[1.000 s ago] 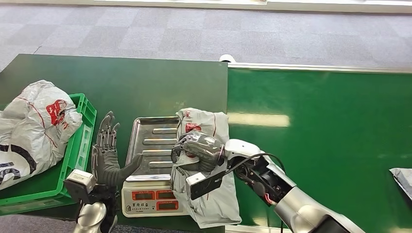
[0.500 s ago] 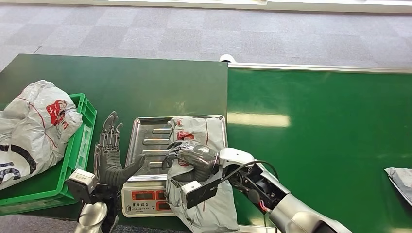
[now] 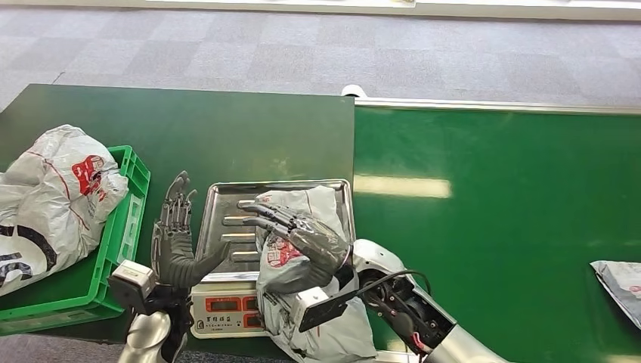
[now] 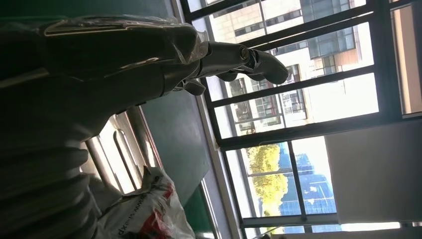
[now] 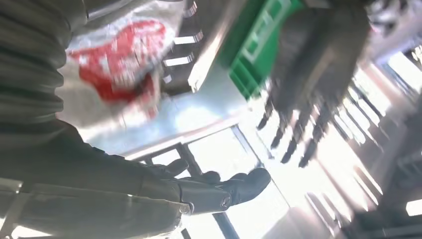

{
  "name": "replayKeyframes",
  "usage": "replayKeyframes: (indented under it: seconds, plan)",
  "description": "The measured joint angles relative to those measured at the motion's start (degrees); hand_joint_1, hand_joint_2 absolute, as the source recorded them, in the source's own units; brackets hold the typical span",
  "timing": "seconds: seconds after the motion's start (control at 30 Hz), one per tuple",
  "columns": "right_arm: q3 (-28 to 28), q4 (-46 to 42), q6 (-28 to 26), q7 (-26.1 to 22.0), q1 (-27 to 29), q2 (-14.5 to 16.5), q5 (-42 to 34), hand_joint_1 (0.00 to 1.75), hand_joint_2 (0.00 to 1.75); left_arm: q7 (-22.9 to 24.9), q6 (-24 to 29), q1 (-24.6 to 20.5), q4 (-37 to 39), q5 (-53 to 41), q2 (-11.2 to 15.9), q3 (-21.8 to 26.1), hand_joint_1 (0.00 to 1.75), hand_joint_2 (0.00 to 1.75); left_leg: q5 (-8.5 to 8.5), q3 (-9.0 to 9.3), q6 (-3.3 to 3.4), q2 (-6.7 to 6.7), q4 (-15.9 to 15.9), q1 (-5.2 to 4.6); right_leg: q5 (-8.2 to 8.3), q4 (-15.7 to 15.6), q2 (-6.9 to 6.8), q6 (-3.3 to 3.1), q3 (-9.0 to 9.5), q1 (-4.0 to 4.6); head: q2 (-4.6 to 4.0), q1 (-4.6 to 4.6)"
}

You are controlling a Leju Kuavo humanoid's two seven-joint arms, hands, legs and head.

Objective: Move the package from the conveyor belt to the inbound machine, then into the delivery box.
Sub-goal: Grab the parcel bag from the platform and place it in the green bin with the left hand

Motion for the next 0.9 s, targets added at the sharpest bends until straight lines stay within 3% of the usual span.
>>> replayKeyframes:
  seconds: [0.37,0.7,0.9]
  plan:
    - [-12.9,-16.0,-0.2,-0.7,5.6,-0.5,-6.6,0.0,1.75,0.0,0.0,-0.7,0.4,-0.3,-0.4,0.3,0.0,1.75,0.0,-0.01,0.0,0.01,0.0,0.0,0.0,0.0,0.0,0.0,0.02,0.0,0.0,0.01]
    - [-18.9,-22.9,-2.0,-0.7,10.7,-0.2,-15.8,0.0,1.75,0.0,0.2,-0.7,0.4,-0.4,-0.9,0.5,0.0,1.75,-0.01,-0.02,0.0,-0.01,0.0,0.0,-0.01,0.0,-0.01,0.0,0.01,0.0,0.0,0.01]
    - [-27.8,-27.2,-2.5,-0.6,16.2,2.6,-20.6,0.0,1.75,0.0,-0.6,-0.2,-0.3,-2.2,-1.1,0.8,0.0,1.75,-0.02,-0.02,0.0,-0.01,0.0,0.0,-0.01,0.0,-0.01,0.0,0.01,0.0,0.0,-0.01]
